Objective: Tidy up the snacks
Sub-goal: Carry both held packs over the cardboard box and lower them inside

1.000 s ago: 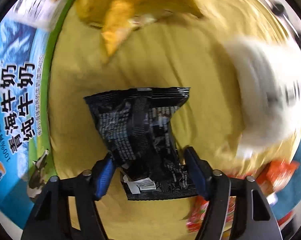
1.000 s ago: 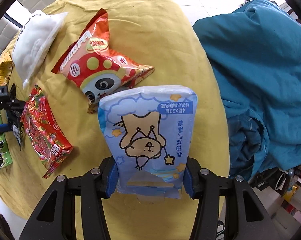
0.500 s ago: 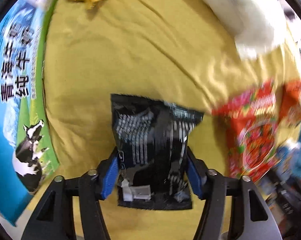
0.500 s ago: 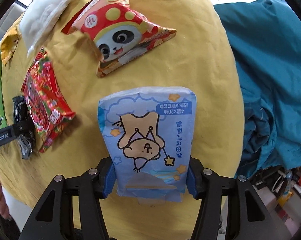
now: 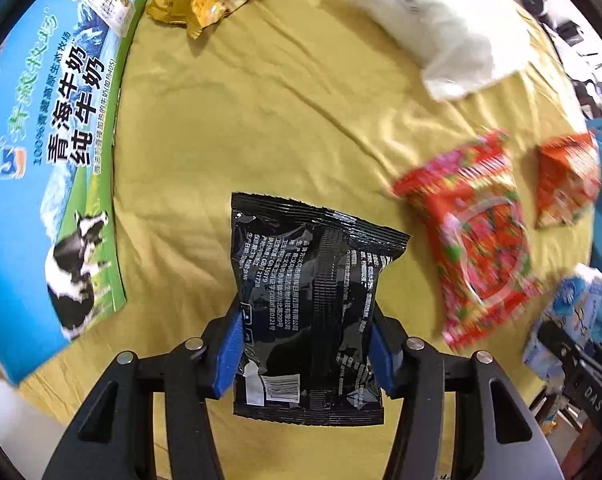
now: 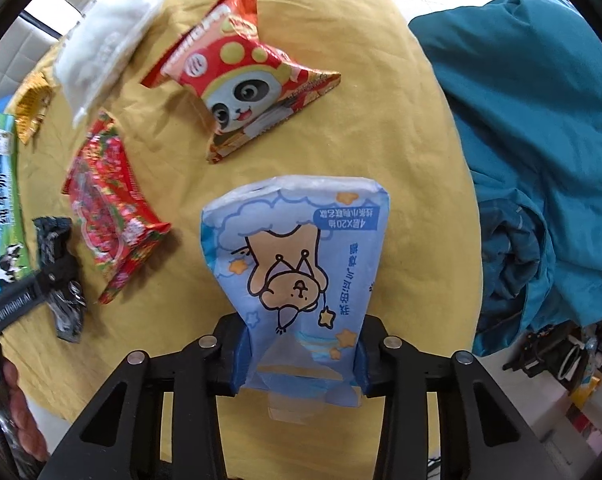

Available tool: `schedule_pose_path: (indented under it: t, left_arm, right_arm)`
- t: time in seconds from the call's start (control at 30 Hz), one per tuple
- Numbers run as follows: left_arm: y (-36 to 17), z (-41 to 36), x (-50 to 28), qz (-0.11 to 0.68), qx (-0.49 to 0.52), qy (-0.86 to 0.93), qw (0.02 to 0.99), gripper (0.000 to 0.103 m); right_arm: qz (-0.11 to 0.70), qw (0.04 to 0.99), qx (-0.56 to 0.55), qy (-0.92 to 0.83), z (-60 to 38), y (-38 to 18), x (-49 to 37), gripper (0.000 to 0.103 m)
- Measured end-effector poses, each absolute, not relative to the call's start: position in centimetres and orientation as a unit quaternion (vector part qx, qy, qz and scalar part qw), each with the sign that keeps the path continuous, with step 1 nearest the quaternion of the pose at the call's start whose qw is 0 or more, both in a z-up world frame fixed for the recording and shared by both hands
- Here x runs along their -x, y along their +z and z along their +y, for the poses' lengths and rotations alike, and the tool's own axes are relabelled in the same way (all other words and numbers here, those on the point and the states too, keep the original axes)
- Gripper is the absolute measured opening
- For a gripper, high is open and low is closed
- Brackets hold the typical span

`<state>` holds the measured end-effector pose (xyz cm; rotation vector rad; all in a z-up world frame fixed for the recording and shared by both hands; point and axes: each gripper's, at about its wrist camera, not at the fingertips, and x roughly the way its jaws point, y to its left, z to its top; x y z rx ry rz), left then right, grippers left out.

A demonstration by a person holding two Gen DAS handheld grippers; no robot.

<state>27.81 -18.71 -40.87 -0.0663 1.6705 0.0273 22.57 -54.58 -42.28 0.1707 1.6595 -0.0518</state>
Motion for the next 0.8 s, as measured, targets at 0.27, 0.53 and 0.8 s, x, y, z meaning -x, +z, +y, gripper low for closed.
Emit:
schedule_pose_path:
  t: [0.27,0.53,0.8]
  left_arm:
    - [-34.0,-18.9,-24.0,0.713,0.028,-0.026,0.700,0.051]
    - [-23.4,-14.5,-22.7,0.660,0.065,-0.060,0.746,0.051]
    - [-16.1,-6.4,-22.9,0.611,0.123,-0.072,0.779,0.051]
  right_arm:
    - [0.717,0.690,-0.103,0.008,-53.0,-38.4,-20.9,0.042]
    - [0.684,0.722,-0.094,0.055,-47.7,-31.6,-21.1,0.042]
    - [0.642,0.753,-0.080,0.116,-39.7,-24.2,-22.6,0.042]
